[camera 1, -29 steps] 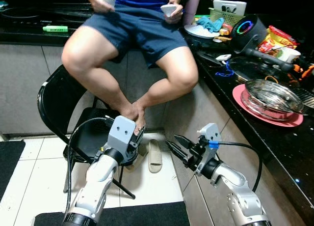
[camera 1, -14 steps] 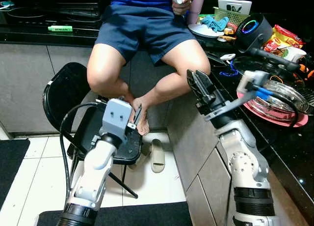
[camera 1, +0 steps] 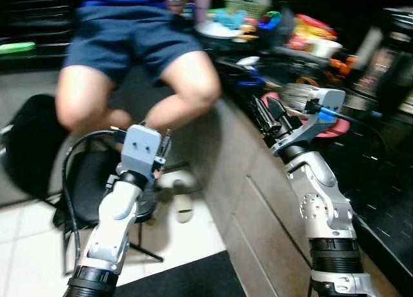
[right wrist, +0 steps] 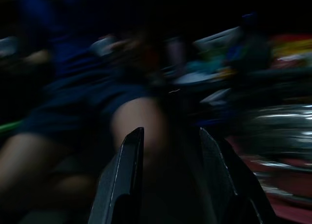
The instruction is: Kitchen organization
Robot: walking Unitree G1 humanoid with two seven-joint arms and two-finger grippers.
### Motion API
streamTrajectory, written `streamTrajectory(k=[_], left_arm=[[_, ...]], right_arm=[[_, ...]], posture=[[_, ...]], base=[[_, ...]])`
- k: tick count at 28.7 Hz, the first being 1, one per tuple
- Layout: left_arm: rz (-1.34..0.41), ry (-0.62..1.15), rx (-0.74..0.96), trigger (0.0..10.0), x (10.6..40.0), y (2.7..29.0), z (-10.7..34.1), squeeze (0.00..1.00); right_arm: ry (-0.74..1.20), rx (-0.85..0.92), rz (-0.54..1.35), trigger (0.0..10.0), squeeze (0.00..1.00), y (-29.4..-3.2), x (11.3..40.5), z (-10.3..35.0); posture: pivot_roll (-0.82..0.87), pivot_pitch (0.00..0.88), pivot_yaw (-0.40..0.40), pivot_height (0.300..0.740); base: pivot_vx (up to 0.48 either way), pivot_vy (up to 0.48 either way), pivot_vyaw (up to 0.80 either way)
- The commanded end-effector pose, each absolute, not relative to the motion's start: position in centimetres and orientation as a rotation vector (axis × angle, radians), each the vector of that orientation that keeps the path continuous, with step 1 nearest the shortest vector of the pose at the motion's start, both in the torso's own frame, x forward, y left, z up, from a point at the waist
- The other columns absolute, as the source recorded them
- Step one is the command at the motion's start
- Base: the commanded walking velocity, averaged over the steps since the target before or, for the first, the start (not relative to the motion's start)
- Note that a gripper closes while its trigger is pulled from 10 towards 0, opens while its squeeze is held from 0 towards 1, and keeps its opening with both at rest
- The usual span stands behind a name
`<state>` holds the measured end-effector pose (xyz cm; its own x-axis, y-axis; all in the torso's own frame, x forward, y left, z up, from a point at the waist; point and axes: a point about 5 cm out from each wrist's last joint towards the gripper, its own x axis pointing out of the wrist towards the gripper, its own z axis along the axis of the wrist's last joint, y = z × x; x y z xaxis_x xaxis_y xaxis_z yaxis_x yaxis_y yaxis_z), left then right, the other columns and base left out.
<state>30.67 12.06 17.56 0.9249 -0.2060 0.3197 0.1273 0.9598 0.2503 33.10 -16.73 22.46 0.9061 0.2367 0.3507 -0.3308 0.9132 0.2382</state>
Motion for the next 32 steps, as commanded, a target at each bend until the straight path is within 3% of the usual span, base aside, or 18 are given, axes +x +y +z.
streamTrajectory(k=[1,11,23,32], left_arm=[[-0.175,-0.340,0.244,10.0,30.9,12.1,17.4,0.00],[-0.193,-0.342,0.251,10.0,31.1,11.8,17.6,0.00],[-0.147,-0.328,0.279,10.0,30.9,12.9,17.2,0.00],[-0.085,-0.331,0.296,10.0,31.2,14.9,17.8,0.00]], right_arm=[[-0.335,0.297,0.300,10.0,0.00,-16.6,33.0,22.8],[-0.360,0.278,0.307,10.0,0.00,-16.0,33.4,23.3],[-0.296,0.123,0.443,10.0,0.00,-9.8,34.8,22.5],[-0.250,0.093,0.433,10.0,0.00,-9.7,35.0,21.2]], posture=[[-0.04,0.000,-0.080,0.740],[-0.03,0.000,-0.074,0.740],[0.00,0.000,-0.092,0.740],[0.00,0.000,-0.089,0.740]], base=[[0.000,0.000,-0.80],[0.000,0.000,-0.80],[0.000,0.000,0.00],[0.000,0.000,-0.36]])
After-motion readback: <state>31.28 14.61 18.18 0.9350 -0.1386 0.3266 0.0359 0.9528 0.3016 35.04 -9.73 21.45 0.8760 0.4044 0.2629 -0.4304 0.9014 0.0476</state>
